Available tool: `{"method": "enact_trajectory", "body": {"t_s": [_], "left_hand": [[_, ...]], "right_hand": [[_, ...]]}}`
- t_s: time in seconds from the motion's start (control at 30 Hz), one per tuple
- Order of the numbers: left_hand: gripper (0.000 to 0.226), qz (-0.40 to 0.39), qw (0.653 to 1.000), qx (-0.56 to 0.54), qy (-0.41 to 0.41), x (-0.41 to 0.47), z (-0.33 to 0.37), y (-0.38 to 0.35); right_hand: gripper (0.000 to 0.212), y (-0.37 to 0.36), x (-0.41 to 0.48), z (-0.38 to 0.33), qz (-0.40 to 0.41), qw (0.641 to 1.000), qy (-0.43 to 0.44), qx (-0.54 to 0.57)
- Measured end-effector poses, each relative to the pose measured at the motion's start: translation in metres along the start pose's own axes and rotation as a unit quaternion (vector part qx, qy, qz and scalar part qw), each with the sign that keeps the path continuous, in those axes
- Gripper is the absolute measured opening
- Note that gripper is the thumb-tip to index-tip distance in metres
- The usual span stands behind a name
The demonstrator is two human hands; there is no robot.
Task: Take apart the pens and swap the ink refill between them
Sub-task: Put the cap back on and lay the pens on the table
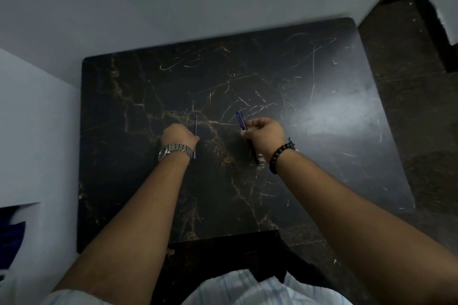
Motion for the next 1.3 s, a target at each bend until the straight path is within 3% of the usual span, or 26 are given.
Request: {"method": "enact_trajectory", "body": {"t_s": [0.13, 0.4, 0.6, 0.7, 1.07, 1.3], "left_hand": [[0.038, -0.01, 1.0, -0.006, 0.021, 0.0, 0.001, 0.001], [0.025, -0.064, 0.993, -0.096, -0.013, 0.003, 0.041, -0.02], [0.022, -0.09, 0.984, -0.151, -0.016, 0.004, 0.081, -0.041], [0.02, -0.096, 0.983, -0.159, -0.002, 0.004, 0.089, -0.046], [0.02, -0.097, 0.979, -0.178, 0.008, 0.003, 0.091, -0.051], [0.022, -0.101, 0.969, -0.224, -0.011, -0.01, 0.079, -0.045]], "right_hand": [[0.013, 0.003, 0.01, 0.003, 0.033, 0.998, -0.007, -0.05], [0.006, 0.004, 0.036, -0.014, 0.048, 0.992, 0.02, -0.117], [0.027, -0.001, 0.066, -0.032, 0.099, 0.978, 0.053, -0.176], [0.025, -0.008, 0.079, -0.032, 0.106, 0.974, 0.047, -0.196], [0.012, -0.016, 0.092, -0.024, 0.131, 0.963, 0.041, -0.234], [0.021, -0.012, 0.075, -0.015, 0.121, 0.972, 0.039, -0.195]]}}
Point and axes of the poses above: each hand's wrist, its own x-axis towards the middle knuckle, its own y-axis out of the back of the hand, z = x × y, the point moved 6 cm from there along x, towards the middle knuckle, and after that the axes turned 1 degree about y, right-handed, at the moved point
